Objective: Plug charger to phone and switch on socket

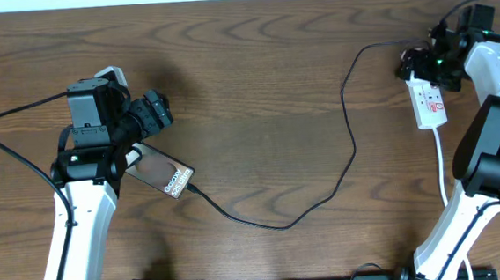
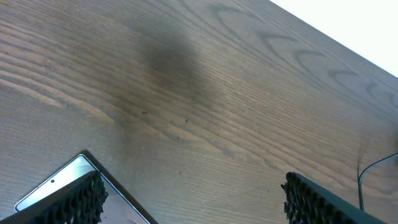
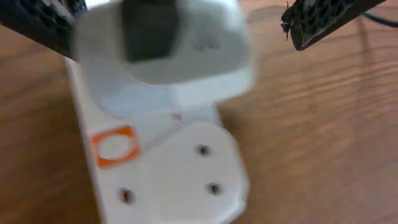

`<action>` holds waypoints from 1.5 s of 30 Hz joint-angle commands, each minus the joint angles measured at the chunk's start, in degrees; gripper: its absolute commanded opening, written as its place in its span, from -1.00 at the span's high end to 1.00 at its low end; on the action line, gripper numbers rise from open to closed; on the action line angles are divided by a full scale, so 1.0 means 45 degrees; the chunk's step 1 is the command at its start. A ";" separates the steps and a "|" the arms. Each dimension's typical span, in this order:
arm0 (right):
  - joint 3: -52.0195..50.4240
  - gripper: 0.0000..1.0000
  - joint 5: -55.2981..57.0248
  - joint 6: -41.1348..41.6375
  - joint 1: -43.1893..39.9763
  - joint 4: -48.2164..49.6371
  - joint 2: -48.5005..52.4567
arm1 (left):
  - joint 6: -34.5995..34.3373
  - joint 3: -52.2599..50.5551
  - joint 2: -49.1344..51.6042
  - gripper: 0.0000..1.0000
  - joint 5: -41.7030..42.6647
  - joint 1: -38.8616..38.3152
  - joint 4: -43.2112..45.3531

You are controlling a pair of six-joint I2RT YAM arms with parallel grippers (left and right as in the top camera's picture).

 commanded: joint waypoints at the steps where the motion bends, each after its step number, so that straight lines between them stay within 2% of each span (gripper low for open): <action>1: -0.0393 -0.89 -0.3041 0.0189 0.1039 -0.0379 0.0884 | 0.0204 0.0068 0.0068 -0.77 -0.0170 -0.0029 -0.0024; 8: -0.0393 -0.86 -0.3220 0.0189 0.1404 -0.0544 0.0884 | 0.0204 0.0068 0.0068 -0.77 -0.0170 -0.0029 -0.0024; 12: -0.0379 -0.75 -0.3113 0.0219 0.1452 -0.0476 0.0879 | 0.0204 0.0068 0.0068 -0.77 -0.0170 -0.0029 -0.0024; 16: -0.0049 -0.73 -0.1404 0.1651 0.1171 -0.0505 0.0631 | 0.0209 0.0073 0.0068 -0.77 -0.0175 -0.0029 -0.0019; 20: 0.0743 -0.83 -0.0423 0.1817 0.0709 -0.1166 -0.0010 | 0.0209 0.0073 0.0063 -0.77 -0.0180 -0.0029 -0.0019; 22: 0.1243 -0.98 0.0131 0.1812 0.0476 -0.1685 -0.0437 | 0.0209 0.0073 0.0063 -0.77 -0.0180 -0.0029 -0.0019; 27: 0.2429 -0.98 0.1676 0.1991 0.0049 -0.3070 -0.1729 | 0.0209 0.0073 0.0068 -0.77 -0.0175 -0.0029 -0.0029; 31: 0.2773 -0.99 0.3920 0.3852 0.0034 -0.4090 -0.3147 | 0.0209 0.0073 0.0068 -0.77 -0.0175 -0.0029 -0.0029; 34: 0.2773 -0.98 0.4702 0.5615 0.0087 -0.4915 -0.4425 | 0.0209 0.0073 0.0068 -0.77 -0.0175 -0.0029 -0.0034; 39: 0.2773 -0.98 0.4697 0.5668 0.0092 -0.4983 -0.5498 | 0.0209 0.0073 0.0068 -0.77 -0.0180 -0.0029 -0.0034; 45: 0.2764 -0.99 0.4697 0.5668 0.0092 -0.4988 -0.5561 | 0.0209 0.0073 0.0068 -0.77 -0.0180 -0.0029 -0.0029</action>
